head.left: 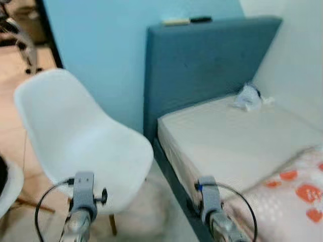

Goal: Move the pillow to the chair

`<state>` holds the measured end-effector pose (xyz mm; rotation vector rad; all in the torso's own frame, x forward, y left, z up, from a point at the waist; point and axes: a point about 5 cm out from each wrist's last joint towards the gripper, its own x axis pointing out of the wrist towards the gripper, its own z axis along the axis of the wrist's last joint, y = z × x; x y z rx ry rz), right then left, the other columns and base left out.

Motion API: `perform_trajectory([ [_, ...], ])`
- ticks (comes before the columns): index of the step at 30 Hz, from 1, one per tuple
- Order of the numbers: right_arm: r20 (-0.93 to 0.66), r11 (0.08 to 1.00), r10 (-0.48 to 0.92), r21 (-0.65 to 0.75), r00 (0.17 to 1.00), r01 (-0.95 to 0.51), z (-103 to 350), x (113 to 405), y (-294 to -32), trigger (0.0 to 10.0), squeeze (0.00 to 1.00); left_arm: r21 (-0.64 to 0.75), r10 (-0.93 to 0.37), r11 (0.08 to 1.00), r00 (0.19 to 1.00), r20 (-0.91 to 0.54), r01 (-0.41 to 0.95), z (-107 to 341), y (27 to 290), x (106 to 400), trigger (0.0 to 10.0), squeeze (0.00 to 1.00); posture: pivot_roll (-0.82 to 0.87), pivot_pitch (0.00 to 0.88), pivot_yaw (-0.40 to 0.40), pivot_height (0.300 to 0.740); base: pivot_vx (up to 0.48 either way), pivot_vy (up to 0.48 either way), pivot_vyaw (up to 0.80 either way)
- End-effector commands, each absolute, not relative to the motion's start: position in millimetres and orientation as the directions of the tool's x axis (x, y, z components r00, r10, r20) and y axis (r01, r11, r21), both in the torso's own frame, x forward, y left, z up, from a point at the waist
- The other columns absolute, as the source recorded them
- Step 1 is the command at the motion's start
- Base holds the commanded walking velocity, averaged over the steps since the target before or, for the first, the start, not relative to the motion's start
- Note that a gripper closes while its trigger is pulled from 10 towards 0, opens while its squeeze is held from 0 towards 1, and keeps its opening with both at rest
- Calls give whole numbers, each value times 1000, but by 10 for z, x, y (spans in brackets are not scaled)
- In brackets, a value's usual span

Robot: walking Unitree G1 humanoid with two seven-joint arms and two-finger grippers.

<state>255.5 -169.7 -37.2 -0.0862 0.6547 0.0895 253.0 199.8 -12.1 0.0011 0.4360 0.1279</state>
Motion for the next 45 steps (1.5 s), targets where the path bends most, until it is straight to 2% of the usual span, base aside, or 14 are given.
perform_trajectory([
  [1,-620,994,39,-53,784,-91,-386,2536,-1733,10000,0,38,119,993,895,-429,-113,-146,1983,2511,10000,0,53,57,-31,740,0,0,-800],
  [45,-627,997,43,-19,778,-70,-397,2525,-1727,10000,0,44,106,994,897,-430,-97,-157,1965,2509,10000,0,50,48,-29,740,0,0,-800],
])
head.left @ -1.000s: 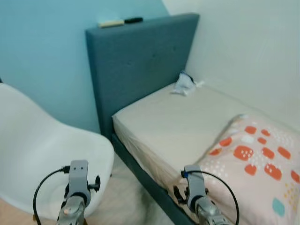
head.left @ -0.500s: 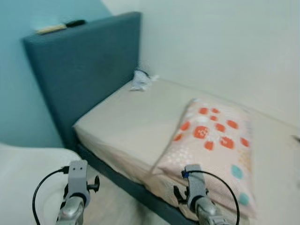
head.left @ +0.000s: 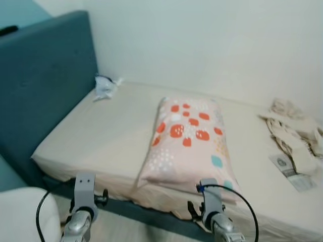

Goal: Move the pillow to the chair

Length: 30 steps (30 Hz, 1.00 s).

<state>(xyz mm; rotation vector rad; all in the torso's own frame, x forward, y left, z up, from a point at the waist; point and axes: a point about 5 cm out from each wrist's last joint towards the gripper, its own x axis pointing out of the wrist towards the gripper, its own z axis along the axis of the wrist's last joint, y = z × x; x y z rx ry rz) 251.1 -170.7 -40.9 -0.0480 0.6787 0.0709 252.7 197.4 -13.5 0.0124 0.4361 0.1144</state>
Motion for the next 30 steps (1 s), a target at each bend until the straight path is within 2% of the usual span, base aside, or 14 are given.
perform_trajectory([
  [1,-626,997,42,-19,779,-70,-396,2527,-1726,10000,0,44,106,994,897,-430,-97,-157,1965,2509,10000,0,50,48,-29,740,0,0,-800],
  [14,-640,998,26,-31,768,-60,-408,2518,-1741,10000,0,43,113,994,896,-430,-105,-161,1978,2497,10000,0,51,57,-32,740,0,0,-738],
  [30,-630,996,47,-27,775,-83,-383,2553,-1710,10000,0,46,152,988,890,-431,-146,-163,2008,2489,10000,0,62,71,-46,740,0,0,0],
])
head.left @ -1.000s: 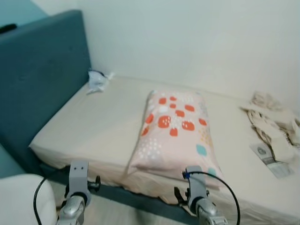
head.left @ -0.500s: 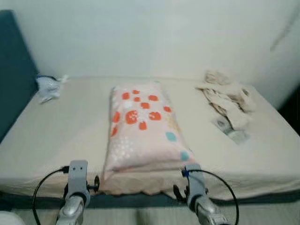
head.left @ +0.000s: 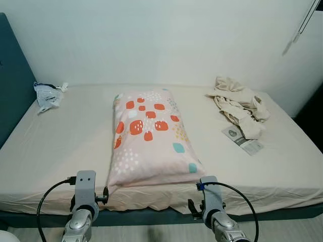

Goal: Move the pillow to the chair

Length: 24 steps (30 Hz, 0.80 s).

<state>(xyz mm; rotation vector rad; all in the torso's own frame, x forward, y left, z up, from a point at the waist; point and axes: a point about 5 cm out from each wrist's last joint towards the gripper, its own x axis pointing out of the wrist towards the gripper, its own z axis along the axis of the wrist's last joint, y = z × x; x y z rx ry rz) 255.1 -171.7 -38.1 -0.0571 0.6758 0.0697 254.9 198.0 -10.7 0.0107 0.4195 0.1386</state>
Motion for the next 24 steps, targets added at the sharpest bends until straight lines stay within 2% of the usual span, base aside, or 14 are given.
perform_trajectory([
  [1,-627,996,49,-22,777,-81,-381,2554,-1708,10000,0,47,153,988,889,-431,-148,-165,2011,2484,10000,0,62,71,-46,740,0,0,0],
  [8,-632,997,55,-12,773,-80,-386,2551,-1699,10000,0,50,157,987,888,-432,-151,-166,2020,2478,10000,0,63,73,-46,740,0,0,0],
  [17,-640,998,28,-30,768,-61,-397,2538,-1726,10000,0,54,159,987,890,-427,-150,-156,2025,2484,10000,0,63,75,-42,740,0,0,-800],
  [24,-640,996,36,-40,767,-80,-401,2534,-1714,10000,0,60,172,985,885,-433,-162,-162,2035,2480,10000,0,62,77,-43,740,0,0,0],
])
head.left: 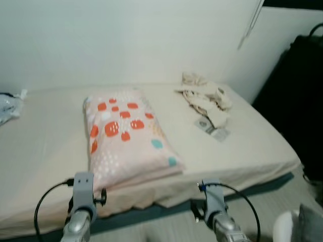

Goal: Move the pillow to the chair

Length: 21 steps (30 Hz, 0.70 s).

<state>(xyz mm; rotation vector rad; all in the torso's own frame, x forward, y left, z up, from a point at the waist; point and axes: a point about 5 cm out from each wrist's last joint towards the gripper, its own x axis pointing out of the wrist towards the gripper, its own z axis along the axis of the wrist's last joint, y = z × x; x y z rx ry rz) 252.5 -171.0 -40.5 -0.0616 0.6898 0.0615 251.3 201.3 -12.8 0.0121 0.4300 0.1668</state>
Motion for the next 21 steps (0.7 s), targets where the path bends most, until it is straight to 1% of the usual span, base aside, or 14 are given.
perform_trajectory([
  [1,-640,996,37,-39,767,-80,-401,2533,-1714,10000,0,60,175,984,886,-430,-166,-158,2037,2481,10000,0,62,77,-43,740,0,0,0],
  [11,-628,996,45,-32,777,-83,-381,2553,-1717,10000,0,5,154,986,906,-394,-165,-101,2023,2511,10000,0,60,79,-48,740,0,0,0],
  [21,-622,995,49,-34,781,-90,-371,2562,-1720,10000,0,0,147,987,907,-396,-160,-103,2007,2516,10000,0,57,72,-47,740,263,0,0],
])
